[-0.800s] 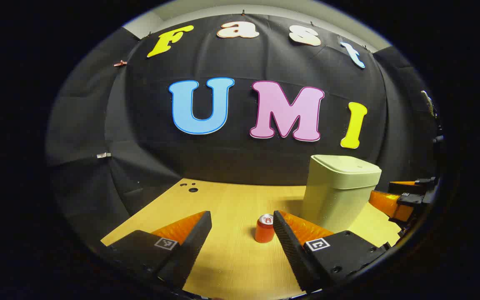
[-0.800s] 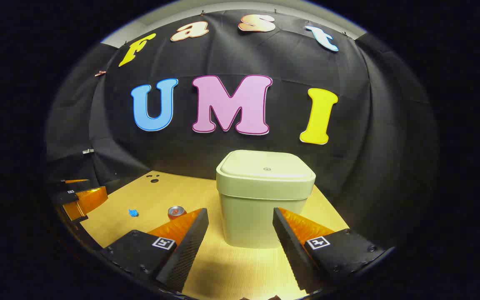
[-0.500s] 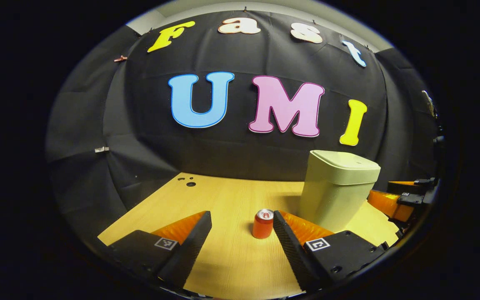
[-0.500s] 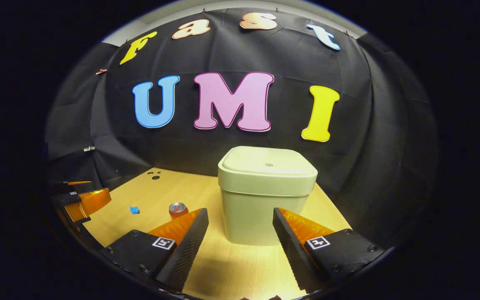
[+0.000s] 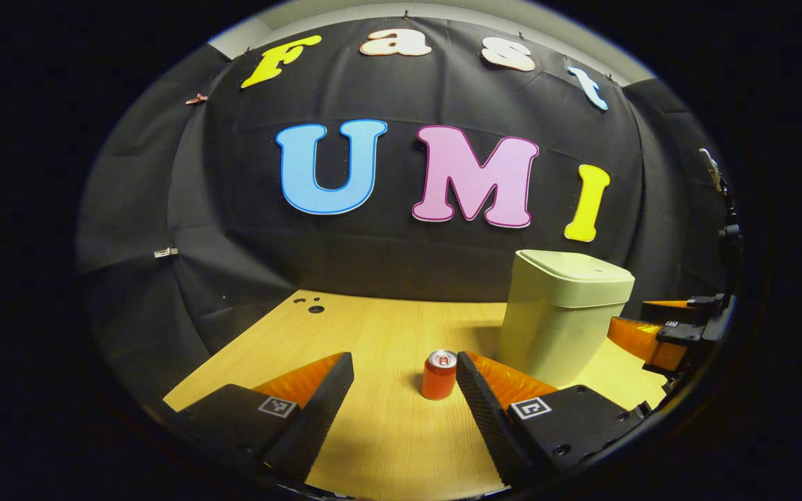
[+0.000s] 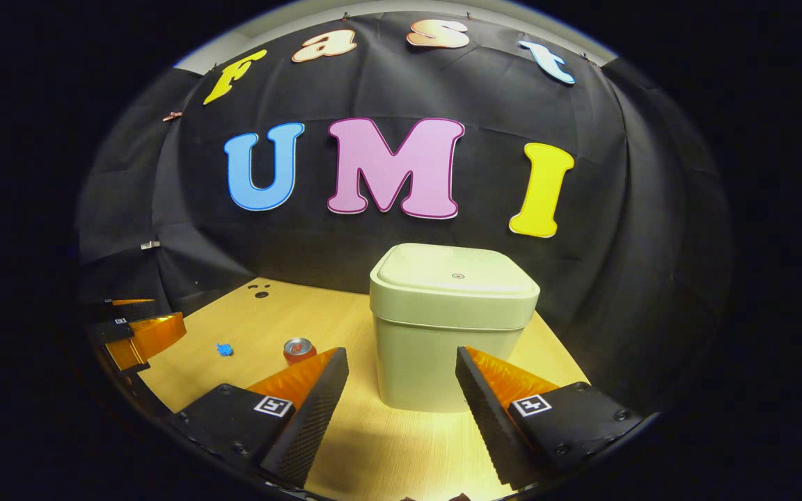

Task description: Press the lid of the desktop garbage bin to open it, pick up the crumpled paper on the desktop and throw it into the bin, then pick up the pop can on the desktop and drop it into the bin, and finally close the garbage bin lid.

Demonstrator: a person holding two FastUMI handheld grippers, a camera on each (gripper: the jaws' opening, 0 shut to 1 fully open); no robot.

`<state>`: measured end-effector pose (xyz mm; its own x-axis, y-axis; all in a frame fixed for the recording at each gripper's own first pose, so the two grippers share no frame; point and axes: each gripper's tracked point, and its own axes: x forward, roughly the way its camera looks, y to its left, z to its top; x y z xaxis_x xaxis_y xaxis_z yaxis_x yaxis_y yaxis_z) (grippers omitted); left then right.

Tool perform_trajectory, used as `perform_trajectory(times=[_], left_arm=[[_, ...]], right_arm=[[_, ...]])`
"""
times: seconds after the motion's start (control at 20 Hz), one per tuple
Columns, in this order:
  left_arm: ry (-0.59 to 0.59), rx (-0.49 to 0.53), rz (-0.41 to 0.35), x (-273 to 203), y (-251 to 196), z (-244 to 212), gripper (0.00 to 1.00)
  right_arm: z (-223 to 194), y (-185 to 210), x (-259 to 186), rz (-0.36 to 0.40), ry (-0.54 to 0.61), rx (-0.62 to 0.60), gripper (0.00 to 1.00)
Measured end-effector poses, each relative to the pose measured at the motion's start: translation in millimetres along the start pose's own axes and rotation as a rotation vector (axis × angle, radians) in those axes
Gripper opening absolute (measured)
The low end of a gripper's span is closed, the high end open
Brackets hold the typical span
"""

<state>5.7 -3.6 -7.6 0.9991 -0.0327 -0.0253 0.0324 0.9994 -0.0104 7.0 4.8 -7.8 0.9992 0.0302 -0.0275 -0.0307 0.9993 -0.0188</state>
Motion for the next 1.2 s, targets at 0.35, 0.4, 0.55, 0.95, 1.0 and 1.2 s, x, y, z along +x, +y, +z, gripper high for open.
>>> perform_trajectory(times=[0.35,0.4,0.55,0.95,1.0,1.2], left_arm=[[0.007,0.011,0.010,2.8,1.1,-4.4,0.98],[0.008,0.009,0.011,3.1,1.1,-3.7,0.96],[0.011,0.002,0.015,3.8,1.3,-5.8,0.96],[0.022,0.008,0.017,5.5,-2.4,-12.0,0.96],[0.020,0.008,0.015,5.3,-3.5,-11.0,0.96],[0.021,0.009,0.019,6.9,-3.0,-12.2,0.96]], right_arm=[[-0.8,2.1,5.2,0.015,0.003,0.003,0.98],[-0.6,2.0,5.4,0.017,0.002,0.003,0.98],[2.6,2.0,7.2,0.020,-0.005,-0.007,0.98],[13.9,6.1,11.5,0.036,-0.018,-0.006,0.65],[14.5,7.1,11.7,0.042,-0.020,-0.012,0.58],[12.2,11.8,12.5,0.060,-0.004,-0.009,0.29]])
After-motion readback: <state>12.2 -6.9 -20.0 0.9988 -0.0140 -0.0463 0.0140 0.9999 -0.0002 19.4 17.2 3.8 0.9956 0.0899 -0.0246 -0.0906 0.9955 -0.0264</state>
